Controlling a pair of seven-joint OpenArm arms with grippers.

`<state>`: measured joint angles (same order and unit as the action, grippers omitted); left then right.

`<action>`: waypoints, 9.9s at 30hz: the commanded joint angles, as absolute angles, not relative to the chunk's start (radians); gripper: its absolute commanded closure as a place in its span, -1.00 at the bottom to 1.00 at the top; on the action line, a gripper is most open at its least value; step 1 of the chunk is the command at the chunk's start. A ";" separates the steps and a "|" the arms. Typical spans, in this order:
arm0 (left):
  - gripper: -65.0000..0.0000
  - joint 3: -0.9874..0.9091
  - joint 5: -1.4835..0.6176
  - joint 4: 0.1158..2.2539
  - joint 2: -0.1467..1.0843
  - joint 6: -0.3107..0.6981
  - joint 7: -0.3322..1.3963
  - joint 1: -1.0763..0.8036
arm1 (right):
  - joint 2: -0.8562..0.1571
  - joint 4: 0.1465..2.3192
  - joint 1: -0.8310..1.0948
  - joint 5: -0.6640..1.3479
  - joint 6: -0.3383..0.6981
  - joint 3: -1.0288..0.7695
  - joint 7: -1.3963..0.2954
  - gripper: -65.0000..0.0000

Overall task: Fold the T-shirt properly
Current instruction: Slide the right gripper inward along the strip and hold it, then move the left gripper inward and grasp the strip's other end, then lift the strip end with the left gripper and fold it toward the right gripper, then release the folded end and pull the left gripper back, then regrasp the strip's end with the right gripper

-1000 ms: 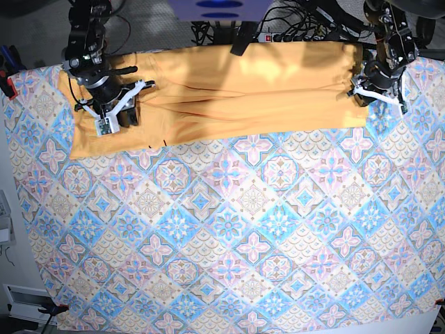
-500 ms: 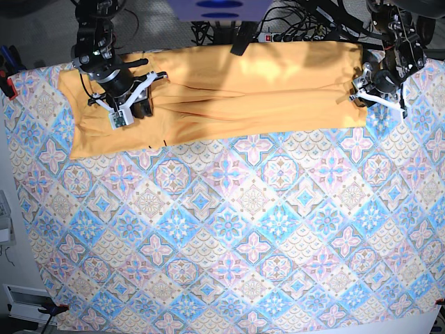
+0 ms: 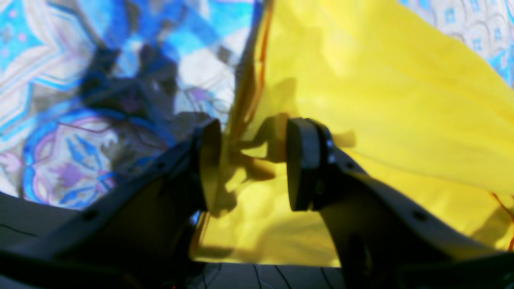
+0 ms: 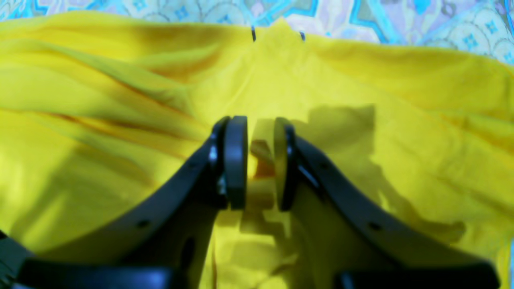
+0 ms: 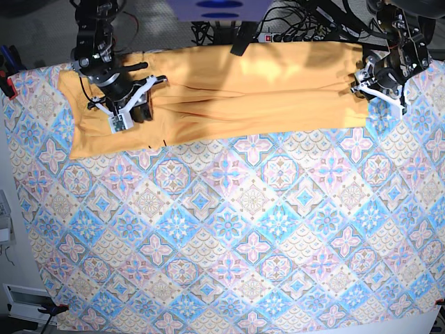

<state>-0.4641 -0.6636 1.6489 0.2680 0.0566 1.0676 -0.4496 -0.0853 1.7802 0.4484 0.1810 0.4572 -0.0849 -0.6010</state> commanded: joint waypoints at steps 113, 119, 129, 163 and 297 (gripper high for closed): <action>1.00 -0.466 -0.650 1.934 0.148 0.182 1.185 -0.397 | -0.090 1.794 0.412 0.189 0.460 -0.090 -0.581 0.64; 1.00 -0.418 -0.736 1.948 0.062 0.182 1.219 -0.395 | -0.090 1.794 0.415 0.189 0.460 -0.094 -0.579 0.64; 1.00 -0.280 -0.855 1.943 -0.002 0.171 1.210 -0.352 | -0.091 1.794 0.417 0.189 0.460 -0.096 -0.579 0.64; 0.63 0.047 -0.977 1.732 0.079 0.180 1.211 -0.180 | -0.120 1.796 0.410 0.193 0.460 -0.130 -0.578 0.64; 1.00 -0.242 -0.943 1.549 0.285 0.179 1.190 -0.260 | -0.165 1.627 0.366 0.598 0.536 -0.205 -0.788 -0.92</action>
